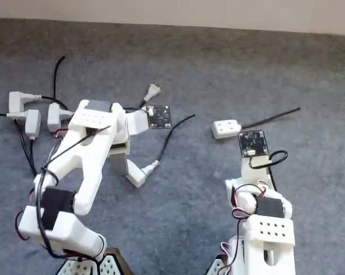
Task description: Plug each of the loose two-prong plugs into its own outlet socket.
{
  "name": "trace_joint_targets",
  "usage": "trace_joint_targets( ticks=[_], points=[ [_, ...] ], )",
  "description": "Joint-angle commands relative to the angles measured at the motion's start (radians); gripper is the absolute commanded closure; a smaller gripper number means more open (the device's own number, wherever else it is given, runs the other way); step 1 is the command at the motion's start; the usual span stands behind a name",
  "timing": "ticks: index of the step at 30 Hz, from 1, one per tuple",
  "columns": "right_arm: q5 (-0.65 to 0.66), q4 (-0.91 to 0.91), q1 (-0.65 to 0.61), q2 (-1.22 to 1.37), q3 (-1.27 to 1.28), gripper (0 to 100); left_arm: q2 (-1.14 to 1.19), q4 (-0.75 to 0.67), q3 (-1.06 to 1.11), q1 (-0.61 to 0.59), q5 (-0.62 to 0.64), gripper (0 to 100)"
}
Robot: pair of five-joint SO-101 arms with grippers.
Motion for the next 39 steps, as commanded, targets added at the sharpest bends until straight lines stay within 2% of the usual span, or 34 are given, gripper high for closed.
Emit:
trace_joint_targets(
  ticks=[1, 10, 15, 21, 24, 29, 31, 36, 39],
  points=[
    [0.012, -0.028, 0.004, -0.018, -0.004, 77.9, 0.061, -0.008, -0.036, 0.025, -0.008, 62],
    [0.014, -0.03, -0.013, -0.018, -0.002, 77.9, 0.067, -0.008, -0.03, 0.062, 0.003, 62],
    [0.015, -0.03, -0.024, -0.018, -0.001, 77.9, 0.005, 0.026, -0.067, 0.064, 0.025, 56],
    [0.017, -0.03, -0.024, -0.018, -0.001, 77.9, -0.031, 0.049, -0.061, 0.147, 0.02, 56],
    [0.017, -0.03, -0.024, -0.018, -0.001, 77.9, 0.007, 0.043, -0.03, 0.165, 0.014, 62],
    [0.015, -0.03, -0.024, -0.018, -0.001, 77.9, 0.045, 0.052, -0.025, 0.15, 0.014, 81],
    [0.014, -0.03, -0.024, -0.018, -0.001, 77.9, 0.045, 0.084, -0.038, 0.133, 0.014, 86],
    [0.014, -0.03, -0.036, -0.018, -0.001, 77.9, 0.047, 0.183, -0.094, 0.097, -0.002, 86],
    [0.014, -0.03, -0.044, -0.016, -0.001, 77.9, 0.048, 0.201, -0.099, 0.077, -0.015, 80]
  ],
)
